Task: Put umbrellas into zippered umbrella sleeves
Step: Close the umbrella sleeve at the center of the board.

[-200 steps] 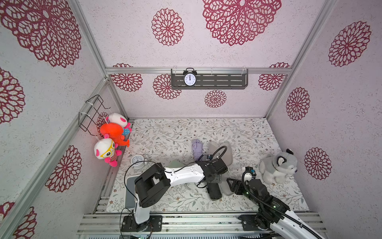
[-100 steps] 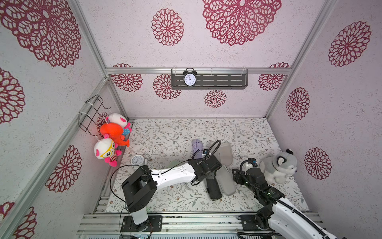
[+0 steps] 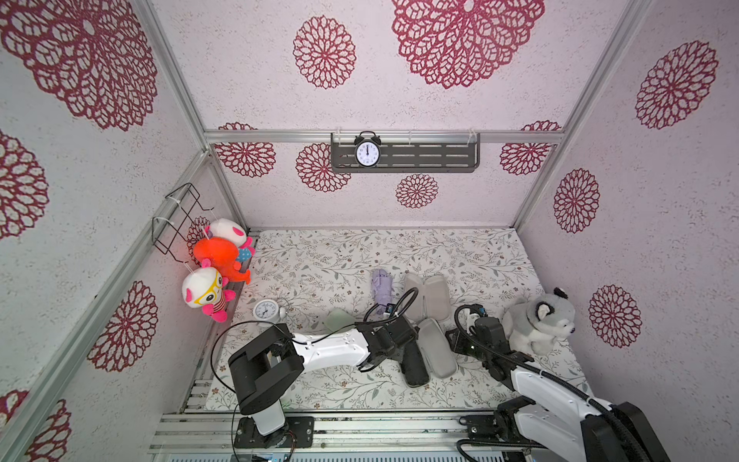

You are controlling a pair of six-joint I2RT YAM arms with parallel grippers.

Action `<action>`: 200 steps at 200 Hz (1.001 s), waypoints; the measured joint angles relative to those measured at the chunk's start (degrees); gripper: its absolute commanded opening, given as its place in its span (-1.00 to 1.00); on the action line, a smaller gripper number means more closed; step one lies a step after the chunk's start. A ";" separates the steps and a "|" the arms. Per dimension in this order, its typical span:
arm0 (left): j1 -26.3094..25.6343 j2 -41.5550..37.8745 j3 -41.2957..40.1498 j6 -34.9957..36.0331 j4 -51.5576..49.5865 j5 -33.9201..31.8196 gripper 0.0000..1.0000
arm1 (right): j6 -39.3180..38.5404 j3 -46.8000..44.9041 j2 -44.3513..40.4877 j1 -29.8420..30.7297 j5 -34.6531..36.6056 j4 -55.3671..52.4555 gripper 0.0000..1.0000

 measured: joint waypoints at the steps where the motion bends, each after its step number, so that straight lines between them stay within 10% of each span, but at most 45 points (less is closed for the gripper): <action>1: 0.00 0.13 0.00 0.00 0.15 0.11 -0.61 | 0.00 0.00 0.09 0.02 -0.09 0.15 -0.40; 135: 2.27 -5.25 -8.09 -0.96 4.98 3.65 -0.77 | 0.94 6.43 12.50 21.38 4.33 8.72 -0.20; 165: 2.29 -10.01 -9.60 -1.92 5.51 3.69 -0.37 | 2.80 5.22 12.81 22.21 6.34 10.69 -0.11; 182: 2.34 -9.75 -9.81 -2.91 7.67 5.68 0.39 | 3.61 4.85 12.98 22.29 6.51 11.67 -0.10; 200: 2.34 -7.87 -9.88 -4.52 9.57 8.13 0.48 | 4.68 4.48 13.62 22.32 6.34 13.03 -0.09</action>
